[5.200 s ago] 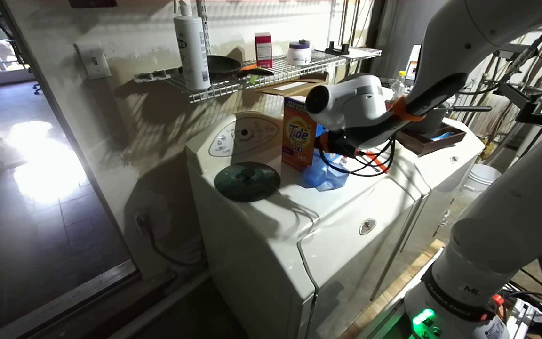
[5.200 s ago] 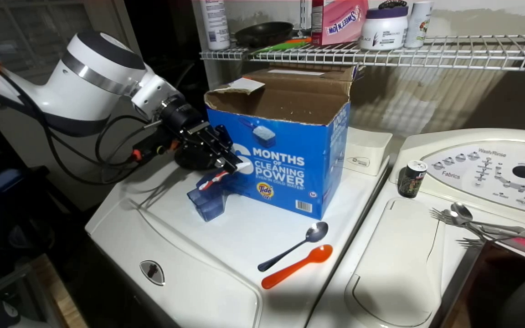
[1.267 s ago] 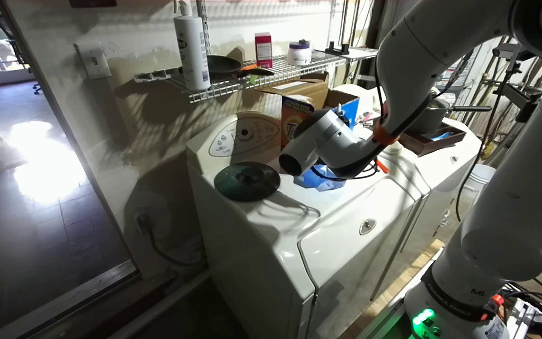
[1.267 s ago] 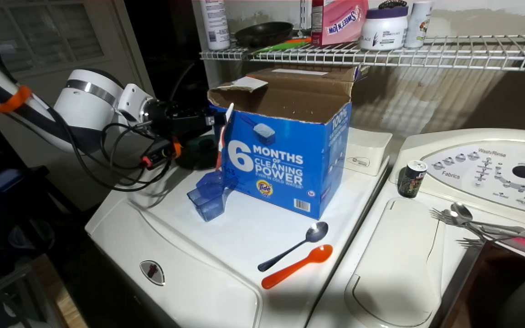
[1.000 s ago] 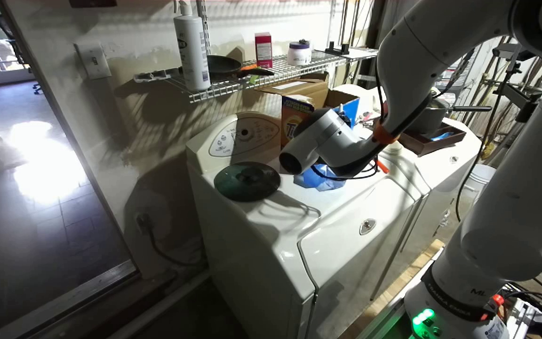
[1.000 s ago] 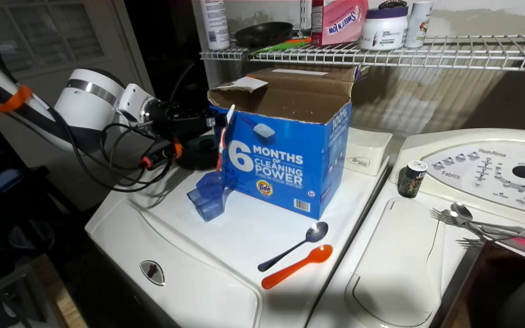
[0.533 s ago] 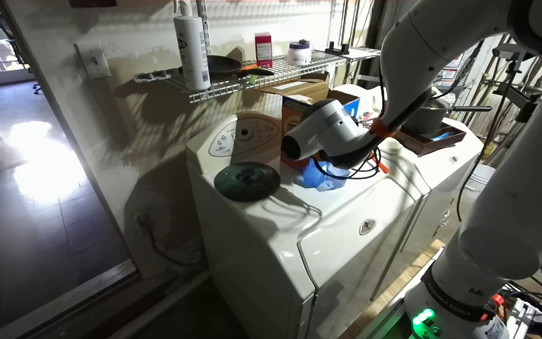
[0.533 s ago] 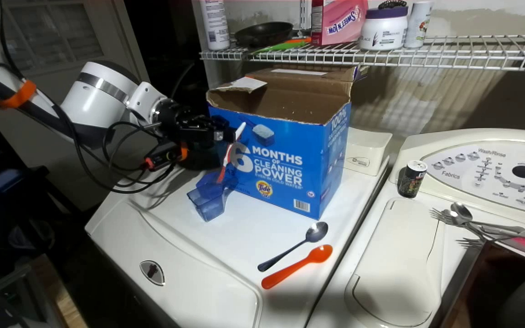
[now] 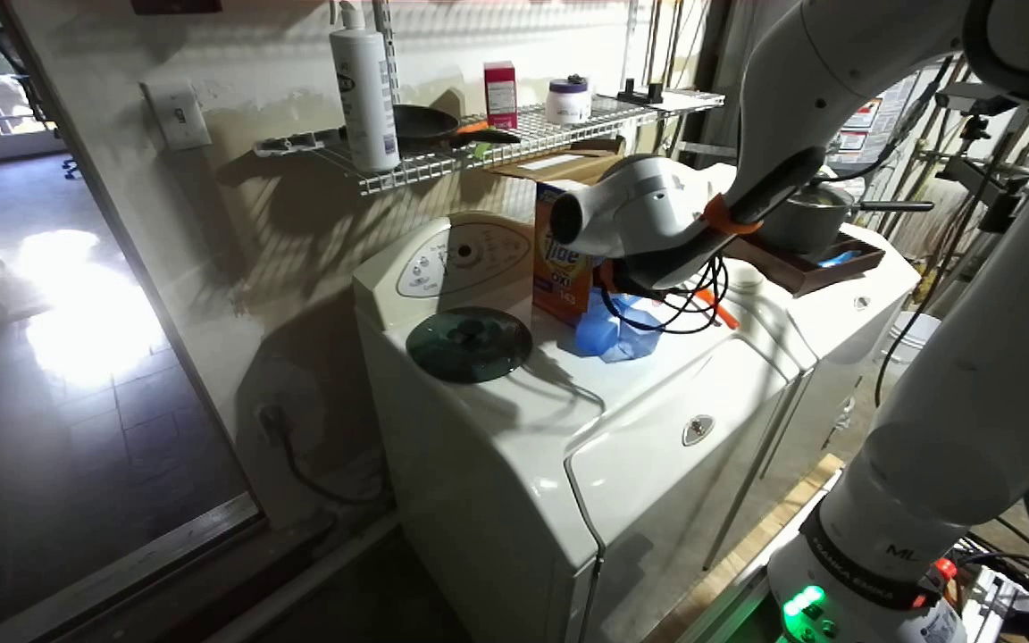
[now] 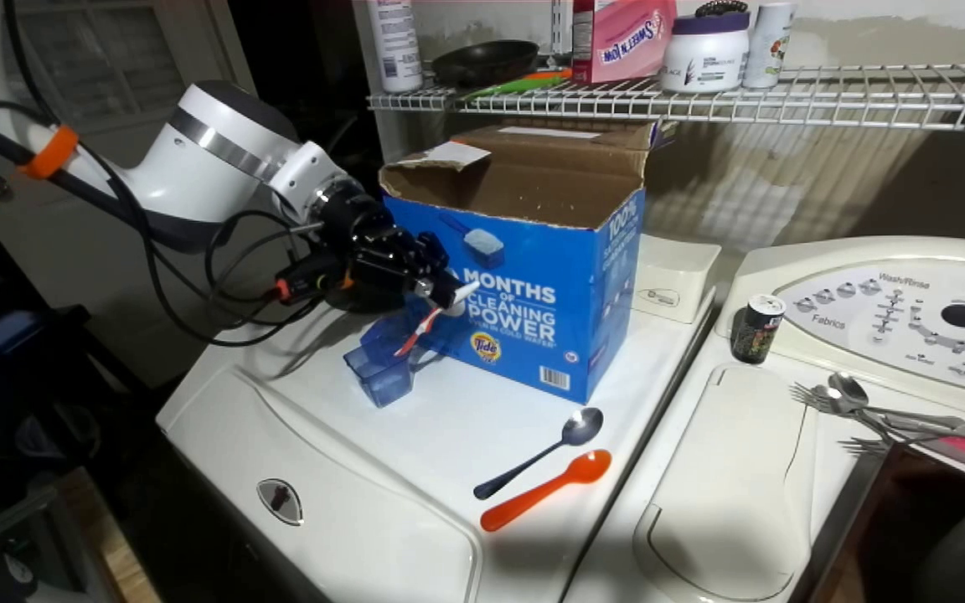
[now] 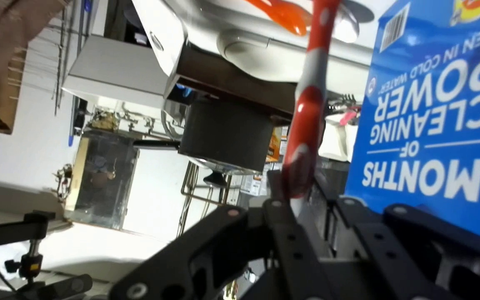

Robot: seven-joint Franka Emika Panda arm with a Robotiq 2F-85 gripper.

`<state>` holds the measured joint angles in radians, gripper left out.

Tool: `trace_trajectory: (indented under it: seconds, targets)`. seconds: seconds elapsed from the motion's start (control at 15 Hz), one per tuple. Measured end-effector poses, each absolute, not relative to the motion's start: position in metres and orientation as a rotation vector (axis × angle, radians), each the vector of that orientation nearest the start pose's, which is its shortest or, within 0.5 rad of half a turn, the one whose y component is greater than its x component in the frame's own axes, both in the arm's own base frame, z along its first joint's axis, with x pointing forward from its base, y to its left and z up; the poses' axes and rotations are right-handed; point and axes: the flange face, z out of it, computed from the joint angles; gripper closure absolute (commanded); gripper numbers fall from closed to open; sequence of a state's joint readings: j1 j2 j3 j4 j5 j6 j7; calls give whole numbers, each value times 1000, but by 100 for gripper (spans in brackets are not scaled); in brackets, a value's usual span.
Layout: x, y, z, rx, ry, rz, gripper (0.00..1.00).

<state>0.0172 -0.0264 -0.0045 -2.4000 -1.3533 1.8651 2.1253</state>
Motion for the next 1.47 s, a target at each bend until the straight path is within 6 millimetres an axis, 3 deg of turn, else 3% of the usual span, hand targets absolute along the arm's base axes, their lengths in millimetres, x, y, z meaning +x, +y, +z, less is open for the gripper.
trace_trajectory:
  seconds: [0.73, 1.13, 1.47]
  targets:
    - [473, -130, 340, 1829, -1377, 671, 95]
    - [474, -145, 329, 1932, -1324, 609, 95]
    - [481, -141, 308, 2034, -1273, 589, 95]
